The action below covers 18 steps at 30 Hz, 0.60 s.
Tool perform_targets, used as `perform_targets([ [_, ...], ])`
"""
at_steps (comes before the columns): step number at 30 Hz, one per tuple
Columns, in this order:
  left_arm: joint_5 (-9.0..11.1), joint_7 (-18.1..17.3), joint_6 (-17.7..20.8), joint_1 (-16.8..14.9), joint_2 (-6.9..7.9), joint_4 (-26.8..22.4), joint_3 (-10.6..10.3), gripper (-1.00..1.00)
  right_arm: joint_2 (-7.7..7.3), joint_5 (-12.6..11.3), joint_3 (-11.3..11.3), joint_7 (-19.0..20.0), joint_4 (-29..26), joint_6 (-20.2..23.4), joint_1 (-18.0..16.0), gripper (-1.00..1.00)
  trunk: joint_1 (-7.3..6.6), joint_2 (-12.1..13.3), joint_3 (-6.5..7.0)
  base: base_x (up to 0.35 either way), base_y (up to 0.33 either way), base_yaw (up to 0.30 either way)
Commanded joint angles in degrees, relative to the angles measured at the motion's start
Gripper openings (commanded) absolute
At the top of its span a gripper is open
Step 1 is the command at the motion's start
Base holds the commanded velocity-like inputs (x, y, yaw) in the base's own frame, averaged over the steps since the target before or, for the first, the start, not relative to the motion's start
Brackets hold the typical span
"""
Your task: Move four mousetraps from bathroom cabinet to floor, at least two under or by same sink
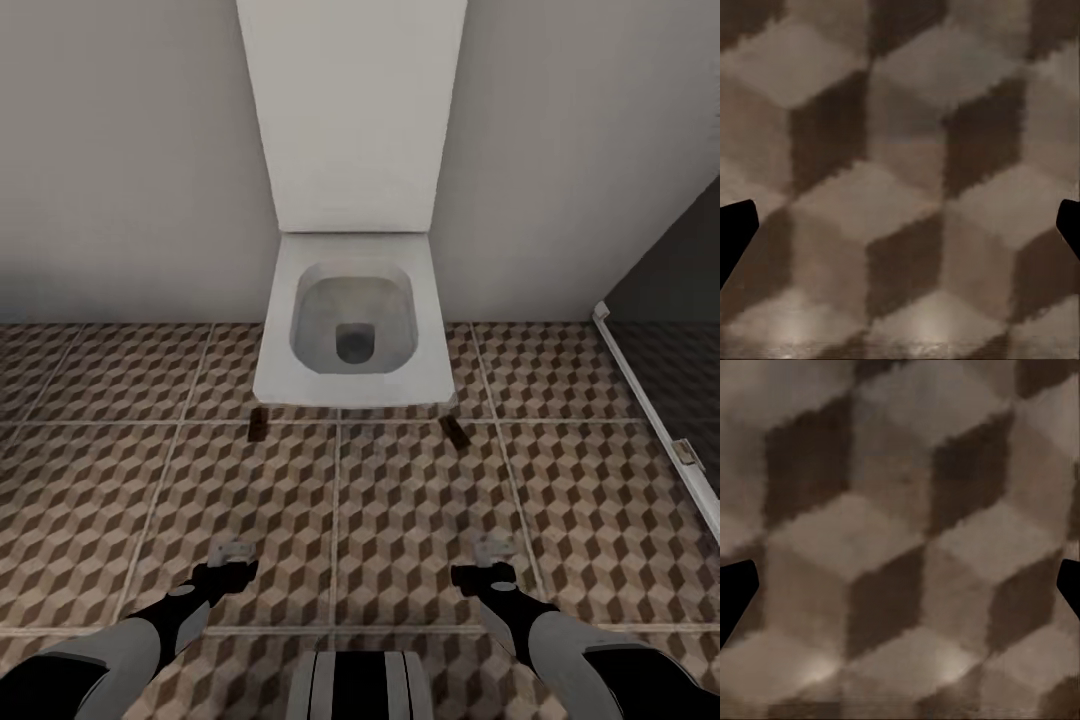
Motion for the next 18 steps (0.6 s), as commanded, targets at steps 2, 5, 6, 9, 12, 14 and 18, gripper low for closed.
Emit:
perform_targets([
  [2,0.61,-0.25,-0.19,-0.03,0.01,0.07,-0.46,1.0,0.04,0.33,0.27,-0.33,0.17,-0.19,-0.06,1.0,-0.05,-0.01,-0.03,-0.346,0.0,0.0],
  [5,0.61,-0.25,-0.21,-0.03,0.01,0.07,-0.46,1.0,0.06,0.33,0.29,-0.33,0.17,-0.19,-0.06,1.0,-0.05,-0.01,-0.03,-0.346,0.0,0.0],
  [6,0.61,-0.25,-0.22,-0.03,0.01,0.07,-0.46,1.0,0.07,0.33,0.28,-0.33,0.17,-0.19,-0.06,1.0,-0.05,-0.01,-0.03,-0.346,0.0,0.0],
  [9,0.61,-0.25,-0.24,-0.03,0.03,0.07,-0.46,1.0,0.08,0.33,0.28,-0.33,0.17,-0.19,-0.06,1.0,-0.05,-0.01,-0.03,-0.346,0.0,0.0],
  [12,0.61,-0.25,-0.26,-0.03,0.07,0.07,-0.46,1.0,0.08,0.33,0.3,-0.33,0.17,-0.19,-0.06,1.0,-0.05,-0.01,-0.03,-0.321,0.0,0.0],
  [14,0.61,-0.25,-0.32,-0.03,0.08,0.07,-0.46,1.0,0.08,0.33,0.3,-0.33,0.17,-0.19,-0.06,1.0,-0.05,-0.01,-0.03,-0.245,0.0,0.0],
  [18,0.61,-0.25,-0.38,-0.03,0.09,0.07,-0.46,1.0,0.09,0.33,0.3,-0.33,0.17,-0.19,-0.06,1.0,-0.05,-0.01,-0.03,-0.132,0.0,0.0],
])
